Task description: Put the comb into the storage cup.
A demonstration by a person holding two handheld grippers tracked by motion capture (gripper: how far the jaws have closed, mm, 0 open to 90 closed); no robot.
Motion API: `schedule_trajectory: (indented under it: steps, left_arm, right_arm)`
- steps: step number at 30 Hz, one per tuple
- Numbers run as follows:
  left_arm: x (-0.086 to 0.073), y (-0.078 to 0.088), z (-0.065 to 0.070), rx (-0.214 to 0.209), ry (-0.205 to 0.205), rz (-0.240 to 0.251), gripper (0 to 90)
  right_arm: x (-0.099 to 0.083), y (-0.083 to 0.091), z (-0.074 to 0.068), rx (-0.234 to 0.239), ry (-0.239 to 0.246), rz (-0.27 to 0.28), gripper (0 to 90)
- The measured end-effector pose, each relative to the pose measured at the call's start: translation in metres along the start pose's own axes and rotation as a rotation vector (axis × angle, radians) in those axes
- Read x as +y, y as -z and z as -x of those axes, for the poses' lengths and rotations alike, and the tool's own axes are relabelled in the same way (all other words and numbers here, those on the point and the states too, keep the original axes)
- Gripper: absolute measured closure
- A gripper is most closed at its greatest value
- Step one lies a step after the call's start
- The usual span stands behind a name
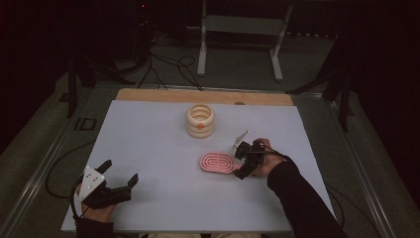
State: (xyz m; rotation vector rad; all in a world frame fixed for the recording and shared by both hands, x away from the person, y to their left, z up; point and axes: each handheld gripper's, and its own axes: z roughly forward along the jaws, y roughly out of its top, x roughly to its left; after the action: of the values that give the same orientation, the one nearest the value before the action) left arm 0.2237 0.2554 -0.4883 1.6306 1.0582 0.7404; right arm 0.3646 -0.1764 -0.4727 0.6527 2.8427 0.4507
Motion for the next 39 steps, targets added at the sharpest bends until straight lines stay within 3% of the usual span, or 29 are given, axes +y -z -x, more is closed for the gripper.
schedule_trajectory:
  steps: [4, 9, 14, 19, 26, 31, 39]
  left_arm:
    - [0.000, 0.000, 0.000, 0.001, 0.000, 0.000, 0.4]
    - [0.000, 0.000, 0.000, 0.000, -0.002, -0.003, 0.4]
    - [0.000, 0.000, 0.000, -0.001, -0.004, -0.004, 0.4]
    - [0.000, 0.000, 0.000, -0.001, -0.004, -0.005, 0.4]
    - [0.000, 0.000, 0.000, -0.002, -0.004, -0.005, 0.4]
    - [0.000, 0.000, 0.000, -0.002, -0.004, -0.005, 0.4]
    - [0.000, -0.001, 0.001, -0.003, -0.004, -0.006, 0.4]
  right_arm:
    - [0.000, -0.003, 0.000, 0.008, 0.011, -0.009, 14.6]
    - [0.001, -0.008, 0.000, 0.033, 0.037, -0.026, 23.9]
    - [0.001, -0.011, -0.002, 0.033, 0.025, -0.037, 29.2]
    - [0.001, -0.016, -0.004, 0.059, 0.060, -0.062, 44.7]
    - [0.002, -0.019, -0.005, 0.084, 0.087, -0.074, 55.7]
    - [0.002, -0.020, -0.005, 0.110, 0.074, -0.089, 61.7]
    - [0.004, -0.020, -0.006, 0.107, 0.056, -0.105, 64.6]
